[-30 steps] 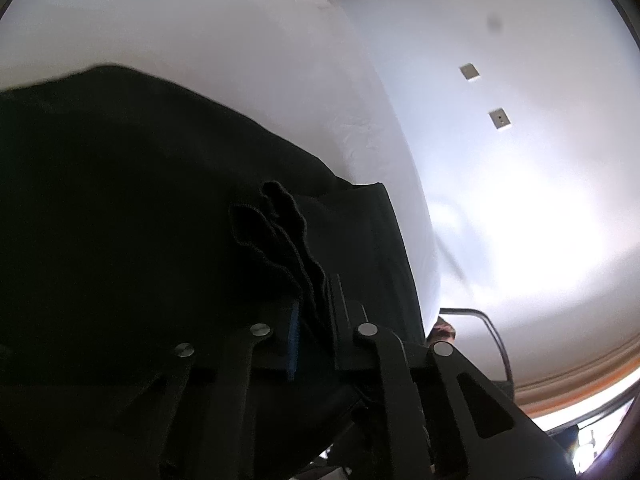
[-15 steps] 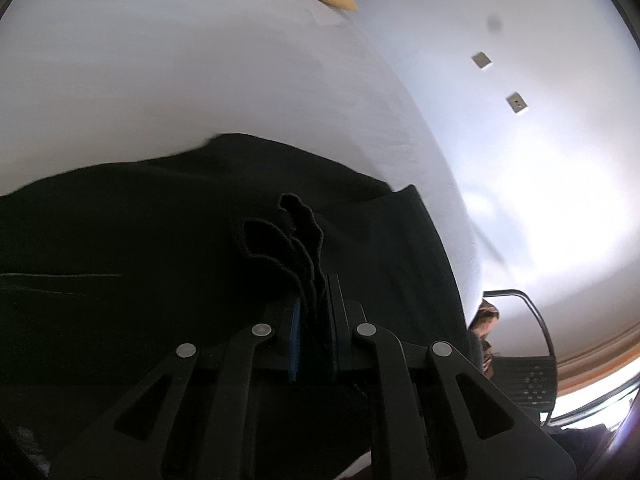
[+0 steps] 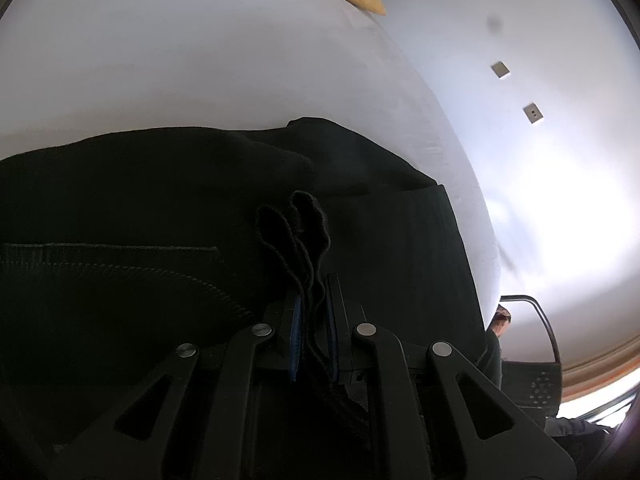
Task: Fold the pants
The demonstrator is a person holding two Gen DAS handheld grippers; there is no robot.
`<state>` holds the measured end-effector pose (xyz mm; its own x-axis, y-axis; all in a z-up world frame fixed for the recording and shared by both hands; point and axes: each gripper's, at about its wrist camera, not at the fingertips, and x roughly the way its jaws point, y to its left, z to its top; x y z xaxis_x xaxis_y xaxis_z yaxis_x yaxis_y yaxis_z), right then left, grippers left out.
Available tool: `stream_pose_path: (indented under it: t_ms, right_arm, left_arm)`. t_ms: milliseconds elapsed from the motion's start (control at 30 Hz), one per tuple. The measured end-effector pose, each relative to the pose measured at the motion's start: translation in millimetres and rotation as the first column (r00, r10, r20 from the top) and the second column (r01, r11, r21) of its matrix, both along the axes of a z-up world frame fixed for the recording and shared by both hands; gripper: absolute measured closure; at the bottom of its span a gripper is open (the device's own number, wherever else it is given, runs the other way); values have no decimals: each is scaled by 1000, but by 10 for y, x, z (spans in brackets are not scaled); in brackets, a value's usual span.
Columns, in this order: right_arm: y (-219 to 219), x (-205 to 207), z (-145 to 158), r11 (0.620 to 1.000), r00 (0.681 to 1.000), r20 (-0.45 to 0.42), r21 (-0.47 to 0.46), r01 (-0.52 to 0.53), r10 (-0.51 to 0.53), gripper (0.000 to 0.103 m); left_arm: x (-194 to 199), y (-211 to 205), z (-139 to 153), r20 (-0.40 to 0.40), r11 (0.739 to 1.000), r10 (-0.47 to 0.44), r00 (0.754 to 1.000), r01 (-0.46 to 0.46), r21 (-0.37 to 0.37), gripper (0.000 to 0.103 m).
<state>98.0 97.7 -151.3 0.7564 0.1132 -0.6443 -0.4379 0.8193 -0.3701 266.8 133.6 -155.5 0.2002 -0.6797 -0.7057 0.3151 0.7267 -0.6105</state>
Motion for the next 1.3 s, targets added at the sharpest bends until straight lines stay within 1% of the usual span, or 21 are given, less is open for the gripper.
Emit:
stream_pose_path:
  t_ms: [133, 233, 267, 300, 367, 433, 533, 567, 600, 700, 767, 800, 833, 867, 900, 967, 1033, 1100, 1233, 1267, 1300]
  right_arm:
    - [25, 23, -111, 999, 999, -39, -31, -13, 12, 88]
    - [-128, 49, -126, 999, 998, -63, 39, 1, 2, 85]
    - [-185, 67, -121, 998, 997, -75, 64, 0, 4, 75]
    - [-257, 68, -95, 996, 996, -89, 93, 6, 2, 62]
    - [-449, 0, -33, 984, 991, -131, 176, 5, 18, 54]
    - [-684, -52, 64, 961, 983, -180, 276, 16, 36, 54]
    - [-1092, -77, 268, 899, 970, -237, 434, 53, 58, 56]
    - [-1217, -69, 328, 881, 969, -245, 466, 76, 46, 61]
    - [-1391, -52, 388, 853, 964, -263, 510, 108, 36, 63]
    - [-1967, 70, 531, 733, 944, -327, 651, 199, 34, 63]
    - [-2268, 128, 601, 677, 941, -336, 703, 219, 45, 63]
    - [-2438, 165, 598, 655, 935, -349, 720, 231, 54, 63]
    - [-2597, 227, 601, 631, 929, -364, 736, 248, 60, 63]
    - [-2749, 300, 596, 608, 929, -366, 751, 258, 58, 63]
    - [-2843, 398, 563, 588, 926, -372, 763, 267, 63, 63]
    - [-3083, 634, 428, 512, 905, -416, 799, 316, 91, 67]
    - [-3254, 881, 304, 455, 888, -448, 816, 357, 108, 69]
    - [-3350, 1105, 189, 417, 872, -474, 821, 390, 118, 74]
    - [-3406, 1499, -106, 407, 827, -549, 787, 463, 119, 79]
    - [-3414, 1557, -186, 406, 815, -567, 778, 479, 125, 84]
    - [-3409, 1544, -232, 405, 808, -575, 774, 487, 127, 94]
  left_arm:
    - [-44, -91, -37, -8, 1000, 5, 1000, -5, 20, 92]
    - [-40, -87, -21, -3, 1000, 8, 1000, -8, 23, 90]
    - [-57, -79, 0, 7, 999, 13, 1000, -14, 39, 88]
    - [-79, -39, 52, 27, 996, 28, 999, -30, 79, 88]
    - [-114, 20, 155, 78, 984, 63, 995, -75, 161, 88]
    - [-157, 94, 306, 139, 969, 93, 986, -122, 214, 88]
    - [-346, -4, 521, 248, 948, 91, 964, -160, 275, 88]
    - [-470, -121, 563, 289, 940, 68, 955, -158, 303, 88]
    - [-558, -217, 562, 306, 935, 49, 951, -151, 321, 88]
    - [-815, -521, 430, 316, 925, -13, 949, -109, 363, 88]
    - [-894, -691, 268, 289, 917, -47, 956, -74, 393, 88]
    - [-927, -761, 184, 297, 905, -58, 953, -75, 419, 88]
    - [-969, -807, 160, 336, 894, -71, 939, -89, 438, 88]
    - [-981, -837, 152, 347, 887, -81, 935, -91, 453, 88]
    - [-977, -851, 148, 344, 884, -83, 935, -90, 460, 88]
    - [-952, -853, 140, 329, 885, -81, 941, -85, 459, 88]
    - [-938, -830, 125, 322, 890, -76, 944, -81, 449, 88]
    - [-932, -785, 133, 320, 893, -69, 945, -85, 442, 88]
    - [-939, -769, 119, 329, 886, -64, 942, -98, 454, 88]
    - [-955, -777, 113, 333, 883, -66, 940, -100, 459, 88]
    - [-959, -794, 109, 335, 881, -69, 940, -100, 462, 88]
